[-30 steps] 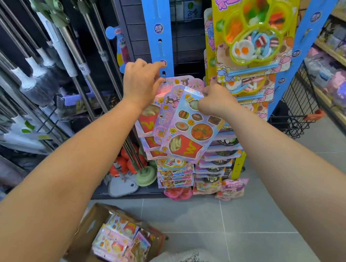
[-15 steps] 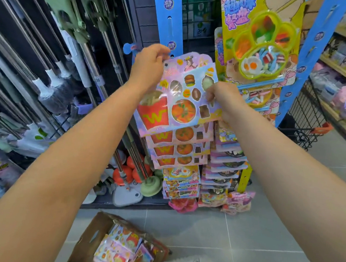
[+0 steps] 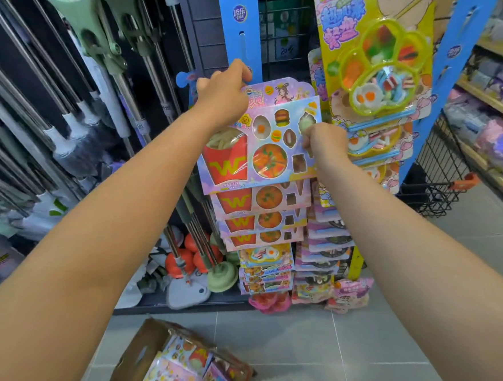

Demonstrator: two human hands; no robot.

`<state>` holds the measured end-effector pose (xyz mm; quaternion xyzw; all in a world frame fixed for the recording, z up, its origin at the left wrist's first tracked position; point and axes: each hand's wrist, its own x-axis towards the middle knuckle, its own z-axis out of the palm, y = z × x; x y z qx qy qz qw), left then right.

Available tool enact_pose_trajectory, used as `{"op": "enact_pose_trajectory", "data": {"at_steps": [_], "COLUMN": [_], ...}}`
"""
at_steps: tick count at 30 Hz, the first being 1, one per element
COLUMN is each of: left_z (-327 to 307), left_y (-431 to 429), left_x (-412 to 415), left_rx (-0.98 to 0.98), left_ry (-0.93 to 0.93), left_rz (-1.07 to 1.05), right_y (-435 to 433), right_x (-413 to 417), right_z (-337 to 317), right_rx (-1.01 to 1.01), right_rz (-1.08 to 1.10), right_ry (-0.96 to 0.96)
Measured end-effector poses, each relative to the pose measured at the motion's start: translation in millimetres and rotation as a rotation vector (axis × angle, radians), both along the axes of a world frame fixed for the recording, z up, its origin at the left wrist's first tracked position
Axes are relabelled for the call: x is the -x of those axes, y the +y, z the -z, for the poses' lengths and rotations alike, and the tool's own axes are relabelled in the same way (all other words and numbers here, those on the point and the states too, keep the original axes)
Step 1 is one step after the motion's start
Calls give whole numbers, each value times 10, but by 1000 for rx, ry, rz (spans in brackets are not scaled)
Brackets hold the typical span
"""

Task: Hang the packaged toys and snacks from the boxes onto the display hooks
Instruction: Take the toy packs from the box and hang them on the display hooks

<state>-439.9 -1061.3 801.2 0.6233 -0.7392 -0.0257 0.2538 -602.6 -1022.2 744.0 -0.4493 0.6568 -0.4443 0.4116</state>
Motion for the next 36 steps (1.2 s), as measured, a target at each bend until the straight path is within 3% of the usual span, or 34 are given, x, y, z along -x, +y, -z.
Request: {"op": "enact_pose_trajectory", "data": {"at_steps": [3, 6, 9, 13, 17, 24, 29, 33, 36], "left_z": [104, 231, 337, 409, 564, 602, 692, 984, 1333], "left_y": [10, 83, 137, 207, 276, 363, 528, 965, 1406], "left_x": [-24, -80, -225, -291, -292, -296, -410, -720, -1023], "left_rx": [127, 405, 633, 358, 186, 164, 211, 261, 143], "left_ry": [14, 27, -160, -241, -260, -280, -126, 38, 133], "left_rz": [11, 96, -8, 11, 85, 32, -63, -273, -455], "right_y": [-52, -38, -60, -24, 14, 243, 522, 598, 696], "right_x": [12, -28, -93, -142, -98, -162, -404, -751, -1106], "right_z": [-50, -96, -49, -36, 37, 106, 167, 256, 497], "right_rx": [-83, -103, -84, -135, -113, -160, -46, 2, 4], "right_rz": [21, 51, 85, 113, 79, -203, -185, -443, -705], "right_ry": [-10, -90, -160, -157, -7, 484, 793, 840, 867]}}
